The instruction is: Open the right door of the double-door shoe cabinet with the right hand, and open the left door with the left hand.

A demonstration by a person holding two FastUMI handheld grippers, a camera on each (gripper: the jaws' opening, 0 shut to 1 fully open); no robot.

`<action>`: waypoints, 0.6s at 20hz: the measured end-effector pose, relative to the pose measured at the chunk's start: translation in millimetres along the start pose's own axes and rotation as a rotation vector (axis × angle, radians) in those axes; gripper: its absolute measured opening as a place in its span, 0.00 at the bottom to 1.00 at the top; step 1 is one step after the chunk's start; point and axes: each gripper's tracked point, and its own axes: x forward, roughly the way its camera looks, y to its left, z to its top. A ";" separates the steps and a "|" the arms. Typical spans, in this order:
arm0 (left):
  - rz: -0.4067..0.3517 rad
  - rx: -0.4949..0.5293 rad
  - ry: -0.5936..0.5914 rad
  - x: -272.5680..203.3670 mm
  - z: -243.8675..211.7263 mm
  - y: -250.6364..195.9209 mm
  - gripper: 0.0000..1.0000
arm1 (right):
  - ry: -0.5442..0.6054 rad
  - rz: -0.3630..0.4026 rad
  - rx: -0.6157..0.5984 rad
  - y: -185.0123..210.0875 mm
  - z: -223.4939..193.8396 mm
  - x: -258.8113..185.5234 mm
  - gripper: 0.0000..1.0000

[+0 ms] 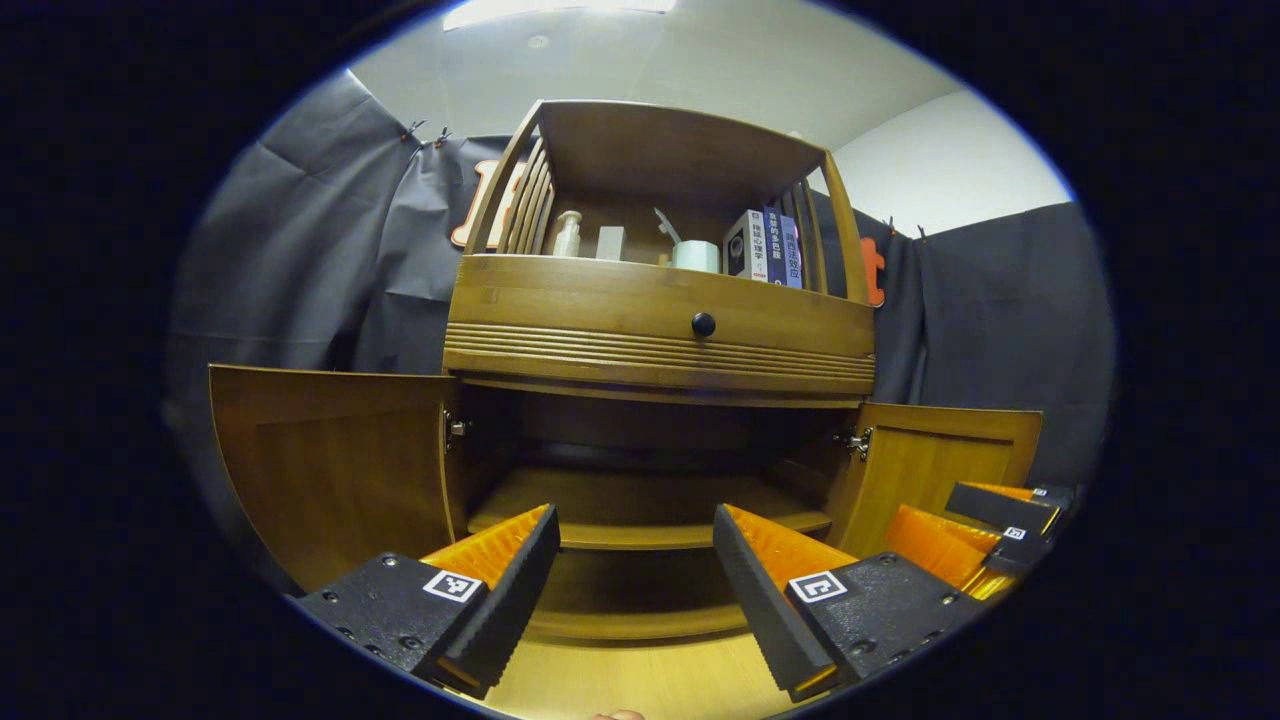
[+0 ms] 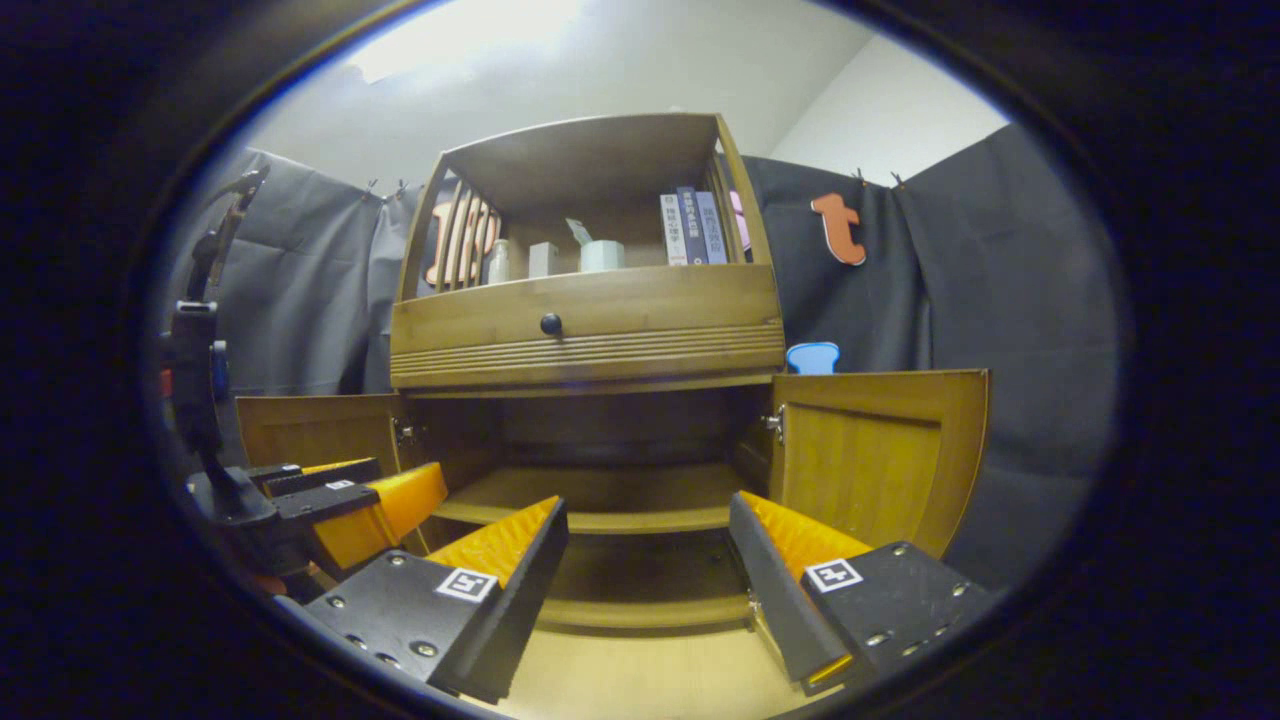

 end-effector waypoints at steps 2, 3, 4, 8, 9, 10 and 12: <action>-0.016 0.018 -0.005 -0.7 3.6 -2.0 0.92 | -0.014 -0.014 -0.002 0.3 7.5 -1.7 1.00; -0.029 0.028 -0.010 0.0 5.9 -5.1 0.92 | -0.022 -0.017 -0.006 1.6 10.8 -3.7 1.00; -0.046 0.040 -0.012 0.7 7.8 -8.7 0.96 | -0.025 -0.015 -0.012 4.0 12.1 -4.3 0.92; -0.149 0.083 -0.003 -1.6 3.6 -31.2 0.92 | -0.026 -0.059 -0.021 -0.6 13.2 -19.1 1.00; -0.177 0.088 0.006 -1.7 0.8 -38.5 0.96 | -0.027 -0.079 -0.025 -4.7 13.9 -23.5 0.99; -0.205 0.090 0.007 -2.3 -0.5 -47.2 0.96 | -0.029 -0.097 -0.036 -9.2 14.7 -29.9 0.98; -0.243 0.090 0.003 -5.6 -2.0 -68.2 0.93 | -0.035 -0.117 -0.056 -21.9 19.2 -40.9 0.99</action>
